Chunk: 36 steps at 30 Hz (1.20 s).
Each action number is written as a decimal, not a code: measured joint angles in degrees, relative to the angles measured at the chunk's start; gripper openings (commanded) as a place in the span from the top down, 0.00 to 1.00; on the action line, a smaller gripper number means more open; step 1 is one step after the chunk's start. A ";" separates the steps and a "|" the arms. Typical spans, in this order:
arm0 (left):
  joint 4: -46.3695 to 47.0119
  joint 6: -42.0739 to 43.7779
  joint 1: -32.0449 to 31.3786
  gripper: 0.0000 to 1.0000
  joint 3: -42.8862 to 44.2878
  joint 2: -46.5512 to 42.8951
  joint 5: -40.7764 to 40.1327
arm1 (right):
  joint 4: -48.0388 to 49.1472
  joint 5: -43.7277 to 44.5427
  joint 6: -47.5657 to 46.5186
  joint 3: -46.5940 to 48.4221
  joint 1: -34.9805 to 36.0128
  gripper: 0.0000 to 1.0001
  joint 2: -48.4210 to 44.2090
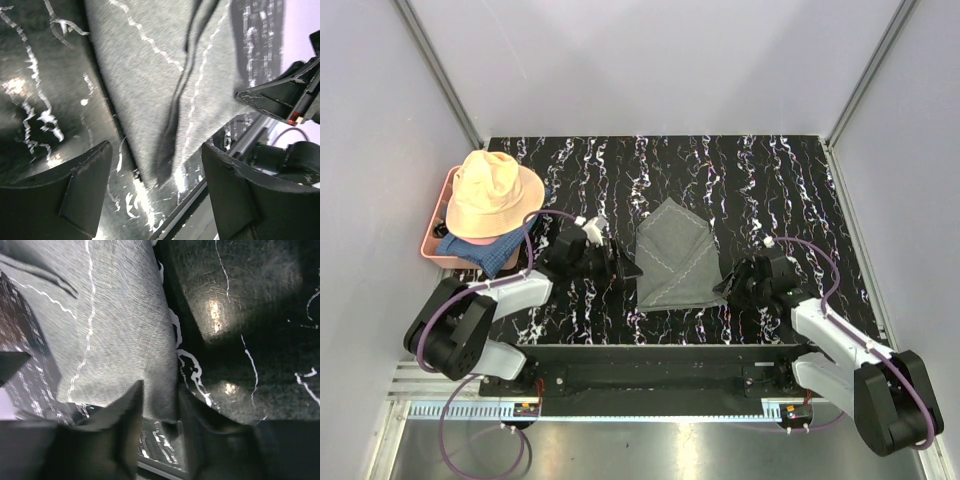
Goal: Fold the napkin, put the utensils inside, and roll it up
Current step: Fold the napkin, then roll the napkin with the utensil
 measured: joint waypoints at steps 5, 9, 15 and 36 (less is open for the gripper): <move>4.57 -2.54 -0.55 0.18 -2.08 0.02 0.39 | -1.81 1.18 -0.22 0.09 0.00 0.27 -1.60; 5.60 -4.22 -1.73 0.18 -2.51 0.09 0.07 | -2.78 1.79 -0.92 0.28 0.00 0.23 -1.55; 8.07 -6.93 -3.50 0.23 -3.96 0.09 -1.38 | -3.02 2.12 -2.36 1.79 0.00 0.21 -1.22; 5.70 -13.31 -10.14 0.35 -8.39 -0.35 -6.03 | -2.82 2.45 -4.48 3.69 -0.04 0.19 -0.22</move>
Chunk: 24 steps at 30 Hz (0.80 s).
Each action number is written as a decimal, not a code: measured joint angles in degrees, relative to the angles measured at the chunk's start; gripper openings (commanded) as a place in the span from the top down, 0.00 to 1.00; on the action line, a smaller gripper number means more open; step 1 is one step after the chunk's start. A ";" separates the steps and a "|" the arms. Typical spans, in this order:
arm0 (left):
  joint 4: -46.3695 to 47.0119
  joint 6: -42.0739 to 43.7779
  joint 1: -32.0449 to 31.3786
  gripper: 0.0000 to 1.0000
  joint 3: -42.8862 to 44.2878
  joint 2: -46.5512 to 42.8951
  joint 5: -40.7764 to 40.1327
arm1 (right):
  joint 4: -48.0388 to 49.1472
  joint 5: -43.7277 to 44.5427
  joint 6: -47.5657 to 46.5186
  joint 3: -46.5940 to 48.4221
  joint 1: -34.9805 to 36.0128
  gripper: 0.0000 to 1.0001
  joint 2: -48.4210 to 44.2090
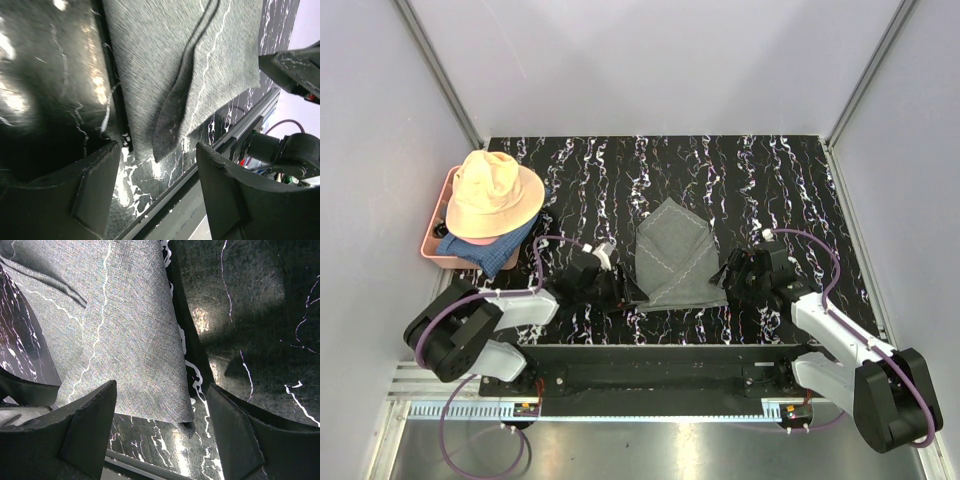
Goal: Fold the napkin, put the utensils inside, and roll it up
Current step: Roll the napkin with the utensil
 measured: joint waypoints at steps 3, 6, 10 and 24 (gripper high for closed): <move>0.39 -0.55 -0.90 0.38 0.00 0.42 -0.09 | 0.00 -0.02 -0.24 0.02 0.00 0.19 0.07; 1.60 -1.33 -1.18 0.43 0.00 1.97 -0.02 | 0.02 -0.04 -0.37 0.22 0.00 0.19 0.11; 2.80 -2.21 -1.18 0.49 0.02 3.21 0.07 | 0.31 -0.31 -0.46 0.63 0.00 0.19 0.11; 4.00 -3.26 -1.18 0.93 0.20 6.27 -0.26 | 1.16 -3.10 -2.56 0.66 0.00 0.19 0.37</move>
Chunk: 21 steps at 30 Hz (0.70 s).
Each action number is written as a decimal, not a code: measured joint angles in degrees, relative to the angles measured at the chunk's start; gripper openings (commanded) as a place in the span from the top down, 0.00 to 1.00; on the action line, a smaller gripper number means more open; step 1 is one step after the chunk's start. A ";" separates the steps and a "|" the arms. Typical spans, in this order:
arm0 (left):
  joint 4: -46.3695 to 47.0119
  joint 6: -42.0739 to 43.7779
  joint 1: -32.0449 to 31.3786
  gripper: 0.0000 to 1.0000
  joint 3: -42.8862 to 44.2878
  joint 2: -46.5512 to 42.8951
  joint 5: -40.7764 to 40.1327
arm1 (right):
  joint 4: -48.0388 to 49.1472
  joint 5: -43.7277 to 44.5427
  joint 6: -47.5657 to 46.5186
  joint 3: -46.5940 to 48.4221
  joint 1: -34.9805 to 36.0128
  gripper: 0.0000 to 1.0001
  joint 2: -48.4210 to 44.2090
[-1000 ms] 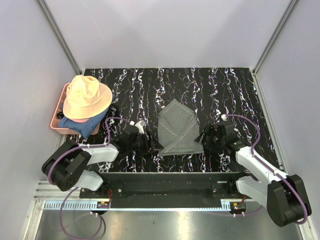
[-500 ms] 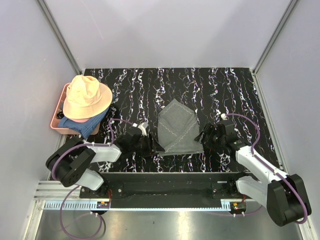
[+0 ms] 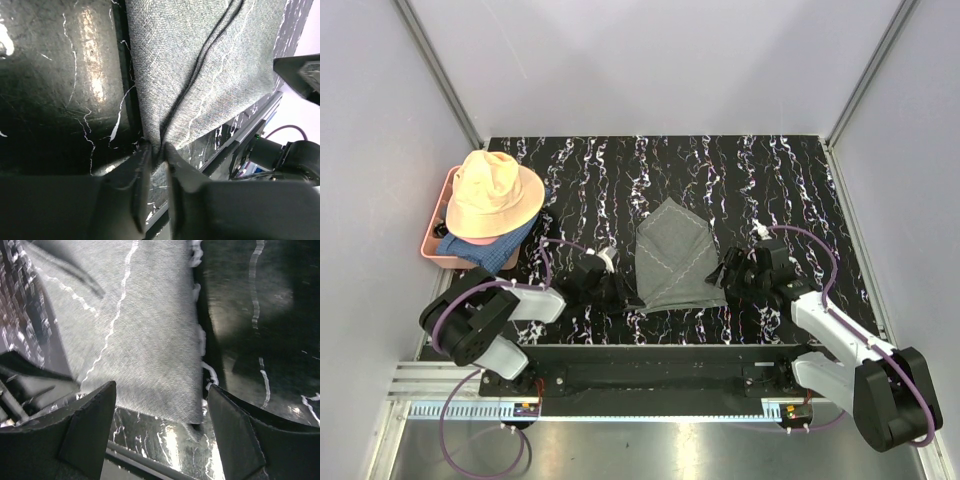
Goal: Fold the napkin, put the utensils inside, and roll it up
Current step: Roll the napkin with the utensil
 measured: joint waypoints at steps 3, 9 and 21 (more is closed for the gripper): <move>-0.24 0.28 0.00 1.00 0.37 0.42 0.00 | 1.29 -2.86 -2.12 0.00 0.00 0.21 -0.02; -2.71 1.86 1.14 1.00 3.30 0.85 1.84 | 3.45 -8.35 -7.28 0.20 1.79 0.20 -2.93; -10.97 6.45 10.40 1.00 10.25 -1.09 11.26 | 11.15 7.17 -18.32 7.30 27.52 0.11 6.86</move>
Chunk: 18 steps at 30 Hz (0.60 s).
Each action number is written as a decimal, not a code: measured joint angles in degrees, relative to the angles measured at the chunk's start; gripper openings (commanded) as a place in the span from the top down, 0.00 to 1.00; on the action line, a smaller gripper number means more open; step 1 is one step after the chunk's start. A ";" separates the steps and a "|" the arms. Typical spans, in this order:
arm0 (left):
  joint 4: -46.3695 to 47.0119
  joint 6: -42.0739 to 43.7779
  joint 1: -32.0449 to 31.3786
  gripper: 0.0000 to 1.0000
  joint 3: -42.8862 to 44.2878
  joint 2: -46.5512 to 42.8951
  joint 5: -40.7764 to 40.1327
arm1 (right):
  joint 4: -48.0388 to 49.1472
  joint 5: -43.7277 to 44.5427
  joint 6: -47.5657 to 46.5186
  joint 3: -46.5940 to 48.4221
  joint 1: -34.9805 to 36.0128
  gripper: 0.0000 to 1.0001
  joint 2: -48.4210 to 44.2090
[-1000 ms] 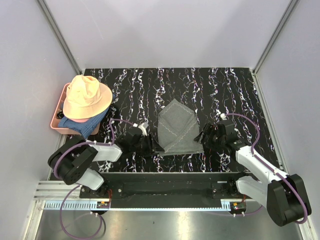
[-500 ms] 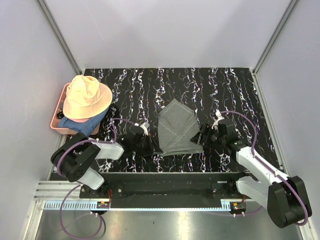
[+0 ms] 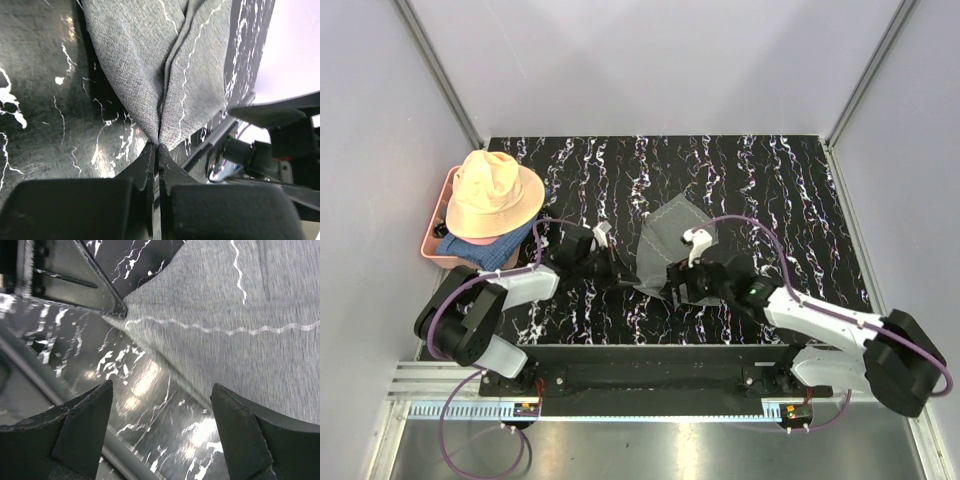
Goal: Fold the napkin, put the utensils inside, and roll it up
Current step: Roll the napkin with the utensil
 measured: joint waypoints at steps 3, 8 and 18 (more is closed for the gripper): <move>-1.62 0.81 0.94 1.00 0.31 0.00 1.92 | 2.51 5.84 -2.58 1.01 4.28 0.10 3.67; -4.98 2.64 1.90 1.00 1.16 0.00 3.32 | 7.10 13.22 -8.00 3.65 10.05 0.09 10.01; -7.13 3.74 3.39 1.00 1.38 0.00 4.87 | 11.13 23.26 -14.10 6.78 18.43 0.09 22.10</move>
